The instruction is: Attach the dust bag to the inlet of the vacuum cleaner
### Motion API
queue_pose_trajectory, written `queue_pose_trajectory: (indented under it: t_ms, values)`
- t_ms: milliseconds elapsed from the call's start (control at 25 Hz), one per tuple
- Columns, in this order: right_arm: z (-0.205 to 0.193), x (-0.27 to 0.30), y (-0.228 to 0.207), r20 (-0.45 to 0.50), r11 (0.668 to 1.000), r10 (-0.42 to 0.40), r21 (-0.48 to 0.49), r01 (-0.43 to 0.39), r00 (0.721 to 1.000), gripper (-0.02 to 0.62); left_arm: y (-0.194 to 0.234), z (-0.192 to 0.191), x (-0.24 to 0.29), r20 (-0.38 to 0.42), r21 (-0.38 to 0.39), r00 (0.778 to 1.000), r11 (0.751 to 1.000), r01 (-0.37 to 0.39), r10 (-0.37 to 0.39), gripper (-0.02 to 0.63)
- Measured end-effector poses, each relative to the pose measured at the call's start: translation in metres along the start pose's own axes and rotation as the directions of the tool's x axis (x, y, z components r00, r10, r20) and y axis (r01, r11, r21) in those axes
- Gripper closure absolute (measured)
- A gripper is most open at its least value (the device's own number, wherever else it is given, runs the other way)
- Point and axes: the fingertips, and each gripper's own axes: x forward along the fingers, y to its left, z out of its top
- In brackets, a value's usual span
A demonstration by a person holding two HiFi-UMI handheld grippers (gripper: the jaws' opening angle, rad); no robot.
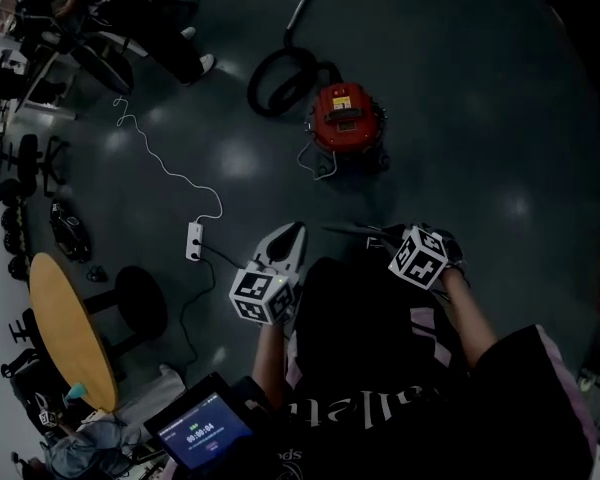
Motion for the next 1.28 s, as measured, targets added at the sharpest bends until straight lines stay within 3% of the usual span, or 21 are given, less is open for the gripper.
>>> queue_pose_trajectory:
  t_ms: [200, 520, 600, 760, 1000, 1200, 1280]
  values:
    - [-0.017, 0.032, -0.028, 0.003, 0.997, 0.023, 0.072, -0.023, 1.0, 0.554, 0.021, -0.001, 0.059, -0.072, 0.039, 0.997, 0.998, 0.04, -0.037, 0.598]
    - [-0.029, 0.096, -0.084, 0.002, 0.98, -0.018, 0.196, 0.017, 1.0, 0.554, 0.072, -0.007, 0.179, -0.185, 0.158, 0.963, 0.961, 0.225, -0.195, 0.598]
    - [-0.03, 0.117, -0.099, 0.005, 0.974, -0.024, 0.226, 0.022, 1.0, 0.554, 0.084, -0.006, 0.211, -0.204, 0.168, 0.946, 0.943, 0.288, -0.252, 0.592]
    - [-0.034, 0.159, -0.118, 0.0, 0.969, -0.011, 0.247, 0.011, 1.0, 0.554, 0.117, -0.014, 0.276, -0.281, 0.234, 0.915, 0.904, 0.359, -0.291, 0.5]
    - [-0.051, 0.221, -0.156, -0.03, 0.975, -0.003, 0.223, 0.01, 1.0, 0.554, 0.169, -0.047, 0.37, -0.419, 0.357, 0.863, 0.823, 0.442, -0.281, 0.48]
    - [-0.063, 0.259, -0.183, -0.038, 0.977, 0.012, 0.212, -0.004, 0.999, 0.554, 0.197, -0.066, 0.431, -0.486, 0.419, 0.843, 0.786, 0.455, -0.229, 0.411]
    - [-0.069, 0.269, -0.191, -0.046, 0.976, 0.017, 0.217, -0.006, 0.999, 0.554, 0.204, -0.078, 0.45, -0.529, 0.441, 0.823, 0.762, 0.474, -0.206, 0.399]
